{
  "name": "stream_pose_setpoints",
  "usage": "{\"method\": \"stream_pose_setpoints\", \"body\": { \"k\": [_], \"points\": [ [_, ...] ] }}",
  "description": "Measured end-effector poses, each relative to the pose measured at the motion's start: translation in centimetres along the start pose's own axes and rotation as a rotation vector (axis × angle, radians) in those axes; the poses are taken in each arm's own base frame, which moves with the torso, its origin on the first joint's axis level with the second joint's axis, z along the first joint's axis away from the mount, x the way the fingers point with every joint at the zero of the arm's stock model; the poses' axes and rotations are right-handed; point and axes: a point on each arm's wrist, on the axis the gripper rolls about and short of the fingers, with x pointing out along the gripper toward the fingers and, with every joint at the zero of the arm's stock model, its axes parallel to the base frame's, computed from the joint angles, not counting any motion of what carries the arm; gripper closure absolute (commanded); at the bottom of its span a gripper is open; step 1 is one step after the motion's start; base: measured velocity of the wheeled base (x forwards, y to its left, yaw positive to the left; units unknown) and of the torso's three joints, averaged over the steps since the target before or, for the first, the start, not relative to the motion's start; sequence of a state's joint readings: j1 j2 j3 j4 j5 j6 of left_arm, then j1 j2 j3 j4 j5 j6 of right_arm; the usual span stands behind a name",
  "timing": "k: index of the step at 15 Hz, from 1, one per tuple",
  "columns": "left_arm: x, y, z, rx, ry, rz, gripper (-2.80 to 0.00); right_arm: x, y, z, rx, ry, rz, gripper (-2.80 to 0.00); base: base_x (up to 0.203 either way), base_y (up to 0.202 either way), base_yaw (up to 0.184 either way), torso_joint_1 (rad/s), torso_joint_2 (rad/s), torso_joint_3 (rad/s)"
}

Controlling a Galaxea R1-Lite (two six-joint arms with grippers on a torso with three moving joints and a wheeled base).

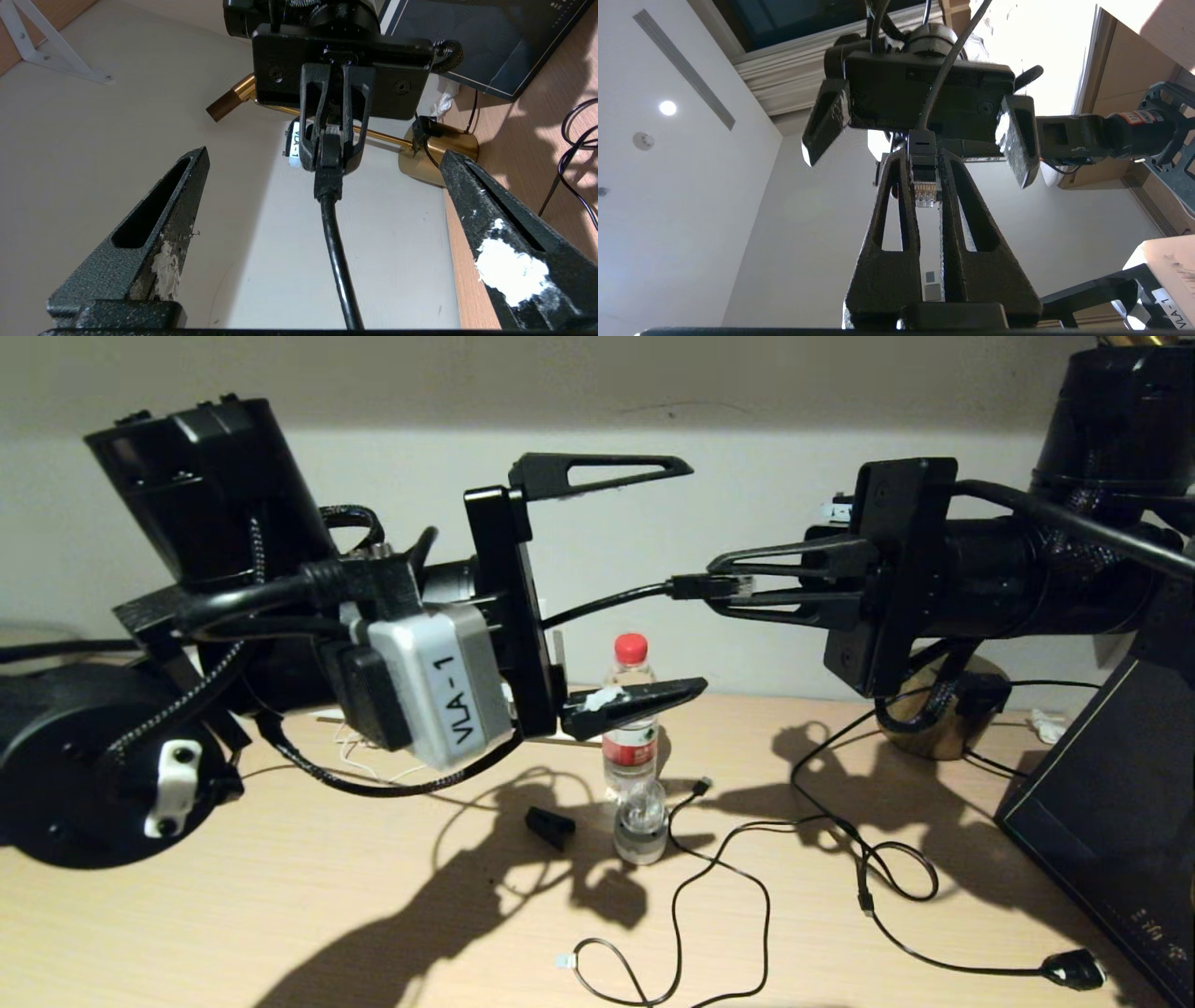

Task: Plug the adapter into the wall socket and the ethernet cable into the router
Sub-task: Hand it to the other hand

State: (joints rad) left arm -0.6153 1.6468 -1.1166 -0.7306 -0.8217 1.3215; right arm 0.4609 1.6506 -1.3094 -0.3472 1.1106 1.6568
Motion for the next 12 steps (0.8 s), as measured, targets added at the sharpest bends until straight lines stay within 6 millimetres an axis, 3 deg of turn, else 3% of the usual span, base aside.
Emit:
{"method": "stream_pose_setpoints", "body": {
  "k": [12],
  "points": [
    [0.13, -0.25, -0.22, -0.007, 0.002, -0.006, 0.0, 0.48, -0.09, -0.27, 0.003, 0.017, -0.002, 0.0, 0.0, 0.0, 0.0, 0.0, 0.0, 0.0]
  ]
}}
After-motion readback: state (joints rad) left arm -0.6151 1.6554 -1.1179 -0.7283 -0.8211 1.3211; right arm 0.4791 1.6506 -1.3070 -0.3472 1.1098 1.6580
